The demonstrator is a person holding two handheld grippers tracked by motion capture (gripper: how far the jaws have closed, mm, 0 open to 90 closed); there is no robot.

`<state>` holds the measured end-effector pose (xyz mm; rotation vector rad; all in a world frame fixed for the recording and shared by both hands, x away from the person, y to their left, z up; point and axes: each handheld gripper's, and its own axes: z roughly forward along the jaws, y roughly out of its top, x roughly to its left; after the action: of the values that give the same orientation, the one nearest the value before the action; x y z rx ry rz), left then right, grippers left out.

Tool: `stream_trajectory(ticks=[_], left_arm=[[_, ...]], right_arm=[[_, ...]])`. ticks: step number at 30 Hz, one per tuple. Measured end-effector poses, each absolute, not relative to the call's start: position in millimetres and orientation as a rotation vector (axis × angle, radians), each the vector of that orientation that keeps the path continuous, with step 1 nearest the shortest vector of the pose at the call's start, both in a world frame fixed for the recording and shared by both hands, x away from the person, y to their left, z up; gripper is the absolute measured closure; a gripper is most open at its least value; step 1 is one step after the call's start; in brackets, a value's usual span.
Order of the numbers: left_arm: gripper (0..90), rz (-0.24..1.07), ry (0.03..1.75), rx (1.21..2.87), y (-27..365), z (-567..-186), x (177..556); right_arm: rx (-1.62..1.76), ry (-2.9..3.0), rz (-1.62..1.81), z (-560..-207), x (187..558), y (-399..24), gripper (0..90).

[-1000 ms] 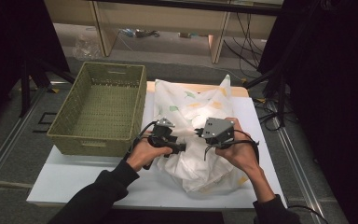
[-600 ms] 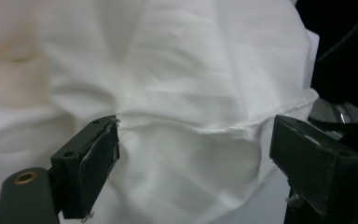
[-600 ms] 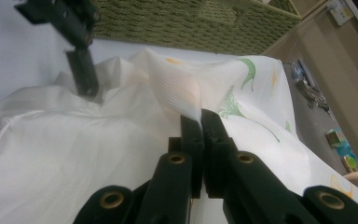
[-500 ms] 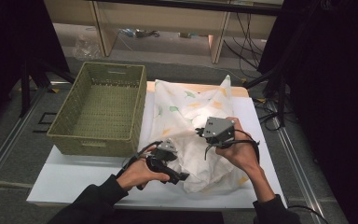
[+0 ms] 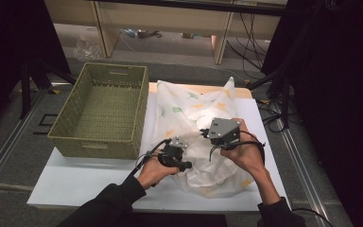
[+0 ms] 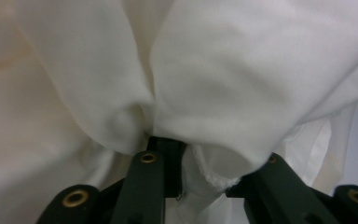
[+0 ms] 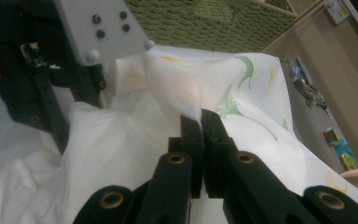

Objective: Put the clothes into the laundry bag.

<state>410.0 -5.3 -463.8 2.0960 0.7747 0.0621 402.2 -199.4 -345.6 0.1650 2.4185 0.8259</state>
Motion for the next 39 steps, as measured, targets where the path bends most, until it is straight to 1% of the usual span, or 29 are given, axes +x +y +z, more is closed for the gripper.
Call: stream_trajectory(ticks=[1,3,4,5,8,10,12,14,15,17,19,20,21,22,24,25,27,29,31,33,36,37,39], left_arm=[[76.1,0.074,0.762,2.113,-4,-461,413],[77.1,0.077,0.801,2.063,-7,-455,420],[77.4,0.089,0.770,2.097,-4,-451,424],[77.6,0.094,0.820,2.023,-9,-449,428],[78.0,0.129,0.842,2.000,-10,-443,441],[78.1,0.147,0.857,2.022,-7,-445,452],[78.2,0.133,0.929,1.996,-8,-451,461],[78.1,0.163,0.934,2.010,-11,-459,468],[77.6,0.157,0.979,1.965,-15,-463,470],[75.9,0.148,0.986,1.954,-15,-465,473],[71.6,0.118,0.970,1.969,-12,-464,472],[67.8,0.113,0.944,2.008,-8,-461,469],[62.6,0.118,0.917,2.040,-5,-459,466],[56.8,0.107,0.920,2.016,-5,-457,459],[44.5,0.100,0.884,2.041,1,-453,448],[40.1,0.097,0.866,2.046,5,-452,442],[35.1,0.070,0.860,2.033,11,-451,430],[28.3,0.077,0.849,2.099,16,-452,421],[24.8,0.103,0.834,2.138,20,-455,417],[24.8,0.094,0.865,2.157,18,-461,417],[25.0,0.093,0.870,2.199,13,-469,428],[28.4,0.096,0.887,2.199,11,-472,431],[41.7,0.052,0.905,2.181,8,-477,438]], right_arm=[[0.175,2.420,0.835,-345,402,-200,90.0],[0.182,2.421,0.857,-344,401,-200,90.0],[0.182,2.418,0.855,-344,401,-201,90.0],[0.181,2.414,0.847,-343,401,-201,90.0],[0.184,2.418,0.858,-341,399,-202,90.0],[0.185,2.421,0.867,-339,399,-203,90.0],[0.178,2.421,0.861,-339,398,-203,90.0],[0.178,2.429,0.852,-341,398,-202,90.0],[0.173,2.435,0.844,-342,398,-200,90.0],[0.139,2.429,0.793,-344,401,-200,90.0],[0.157,2.439,0.800,-346,401,-200,90.0],[0.147,2.438,0.790,-346,402,-201,90.0],[0.152,2.441,0.798,-346,402,-201,90.0],[0.161,2.437,0.808,-347,402,-201,90.0],[0.156,2.437,0.799,-346,403,-203,90.0],[0.162,2.437,0.803,-346,403,-204,90.0],[0.164,2.437,0.806,-346,403,-204,90.0],[0.170,2.440,0.806,-346,402,-202,90.0],[0.171,2.440,0.804,-346,401,-201,90.0],[0.161,2.438,0.794,-346,402,-201,90.0],[0.137,2.440,0.811,-347,403,-199,90.0],[0.125,2.438,0.803,-347,403,-199,90.0],[0.112,2.439,0.797,-347,404,-200,90.0]])
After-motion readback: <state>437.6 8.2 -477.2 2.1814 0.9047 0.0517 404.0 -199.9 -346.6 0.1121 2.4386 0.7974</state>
